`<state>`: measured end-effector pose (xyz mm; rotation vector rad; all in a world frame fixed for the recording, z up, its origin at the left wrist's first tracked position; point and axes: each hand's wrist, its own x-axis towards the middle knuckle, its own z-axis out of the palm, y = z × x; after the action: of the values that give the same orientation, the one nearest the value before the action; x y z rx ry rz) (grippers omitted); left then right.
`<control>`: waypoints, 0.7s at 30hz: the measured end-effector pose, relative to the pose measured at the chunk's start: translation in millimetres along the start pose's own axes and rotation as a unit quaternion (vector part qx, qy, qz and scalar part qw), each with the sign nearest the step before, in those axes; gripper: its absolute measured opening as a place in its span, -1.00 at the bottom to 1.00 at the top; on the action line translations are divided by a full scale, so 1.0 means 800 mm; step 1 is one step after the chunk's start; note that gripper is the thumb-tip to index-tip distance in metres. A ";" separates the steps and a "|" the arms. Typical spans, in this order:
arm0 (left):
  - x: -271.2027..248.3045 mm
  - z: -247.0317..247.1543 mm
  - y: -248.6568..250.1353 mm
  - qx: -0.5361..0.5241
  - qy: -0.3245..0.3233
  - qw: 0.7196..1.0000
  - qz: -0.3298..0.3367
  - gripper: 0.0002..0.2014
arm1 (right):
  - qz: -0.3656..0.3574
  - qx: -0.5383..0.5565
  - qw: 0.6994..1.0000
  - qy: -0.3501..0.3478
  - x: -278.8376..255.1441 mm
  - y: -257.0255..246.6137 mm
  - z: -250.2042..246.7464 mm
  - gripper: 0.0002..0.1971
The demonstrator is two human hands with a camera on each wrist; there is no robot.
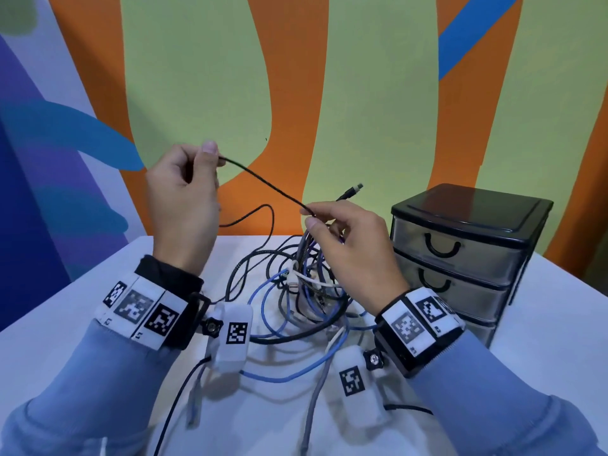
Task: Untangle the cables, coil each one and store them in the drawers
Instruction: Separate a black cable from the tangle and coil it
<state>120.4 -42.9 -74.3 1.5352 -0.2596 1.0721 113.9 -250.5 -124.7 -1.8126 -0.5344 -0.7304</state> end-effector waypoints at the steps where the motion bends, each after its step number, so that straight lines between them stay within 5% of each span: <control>1: 0.003 -0.003 -0.006 0.036 0.001 0.999 -0.016 -0.77 | -0.003 0.000 1.000 0.007 0.000 0.000 0.000 -0.80; 3: 0.003 -0.006 -0.012 0.104 -0.005 0.994 -0.023 -0.89 | -0.004 -0.010 1.000 0.002 -0.001 -0.001 -0.001 -0.79; 6: -0.006 -0.002 0.000 0.172 -0.034 0.984 0.038 -0.64 | 0.001 -0.025 1.000 -0.015 -0.001 0.000 -0.002 -0.79; 13: -0.034 0.015 0.034 0.033 -0.190 0.974 0.118 -0.72 | 0.006 -0.063 0.996 -0.059 0.000 0.008 -0.002 -0.78; 17: -0.035 0.012 0.035 0.078 -0.183 0.964 0.174 -0.55 | 0.008 -0.060 0.998 -0.028 0.001 0.011 0.001 -0.80; 21: -0.033 0.013 0.025 0.324 -0.219 0.881 0.266 -0.69 | -0.011 -0.018 1.000 0.006 0.000 0.003 0.001 -0.84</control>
<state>97.0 -68.3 -79.4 2.4075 -0.7245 1.2961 115.6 -250.5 -126.6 -1.8364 -0.5378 -0.7691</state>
